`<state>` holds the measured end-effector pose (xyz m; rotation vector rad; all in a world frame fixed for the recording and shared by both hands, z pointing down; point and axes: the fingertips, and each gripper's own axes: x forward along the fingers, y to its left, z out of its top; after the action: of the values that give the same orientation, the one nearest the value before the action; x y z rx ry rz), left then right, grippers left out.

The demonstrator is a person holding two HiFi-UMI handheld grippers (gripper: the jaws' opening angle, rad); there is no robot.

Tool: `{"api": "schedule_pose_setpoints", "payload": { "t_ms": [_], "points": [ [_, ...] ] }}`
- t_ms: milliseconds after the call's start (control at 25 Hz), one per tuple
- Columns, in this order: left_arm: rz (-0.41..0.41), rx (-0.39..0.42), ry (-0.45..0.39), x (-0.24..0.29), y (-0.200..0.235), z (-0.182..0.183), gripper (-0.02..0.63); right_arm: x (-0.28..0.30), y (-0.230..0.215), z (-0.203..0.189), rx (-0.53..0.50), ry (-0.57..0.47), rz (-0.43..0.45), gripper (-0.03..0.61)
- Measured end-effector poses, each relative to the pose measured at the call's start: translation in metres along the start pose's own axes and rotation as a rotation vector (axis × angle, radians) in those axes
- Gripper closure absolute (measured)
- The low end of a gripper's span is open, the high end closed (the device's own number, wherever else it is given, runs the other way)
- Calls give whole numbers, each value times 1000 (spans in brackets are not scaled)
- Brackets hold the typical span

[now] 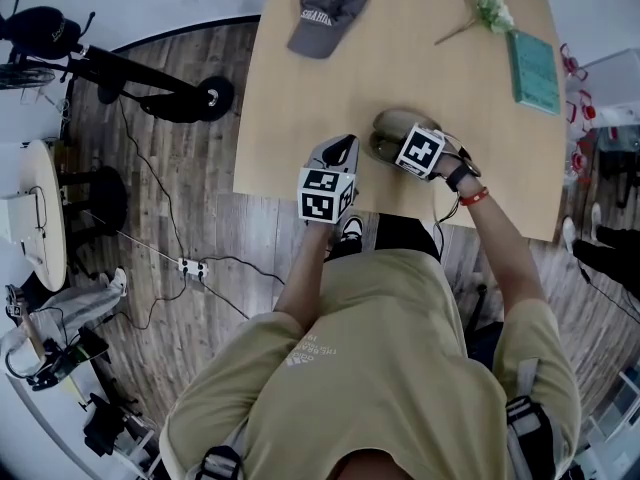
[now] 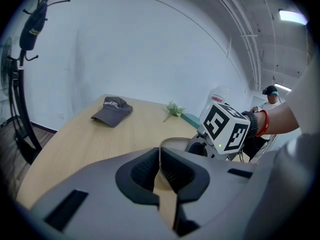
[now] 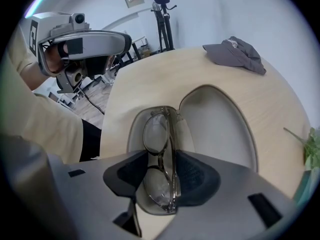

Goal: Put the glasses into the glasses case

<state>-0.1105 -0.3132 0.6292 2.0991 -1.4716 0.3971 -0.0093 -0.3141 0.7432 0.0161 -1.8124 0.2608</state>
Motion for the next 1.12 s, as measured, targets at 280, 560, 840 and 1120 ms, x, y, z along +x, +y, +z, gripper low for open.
{"api": "schedule_pose_setpoints", "payload": {
  "t_ms": [280,560,840,1120],
  "points": [
    [-4,9,-7,-7,-1,-1,583,0,5,3,-26,-23,-40,358],
    [-14,18,-8,-12,-10,-4,583,-12,7,1,-12,-68,-77,337],
    [-28,53,-25,-18,-19,7,583,-31,9,-1,61,-113,-104,343],
    [-39,89,-43,-25,-34,16,584,-55,0,-5,109,-183,-211,344]
  ]
}}
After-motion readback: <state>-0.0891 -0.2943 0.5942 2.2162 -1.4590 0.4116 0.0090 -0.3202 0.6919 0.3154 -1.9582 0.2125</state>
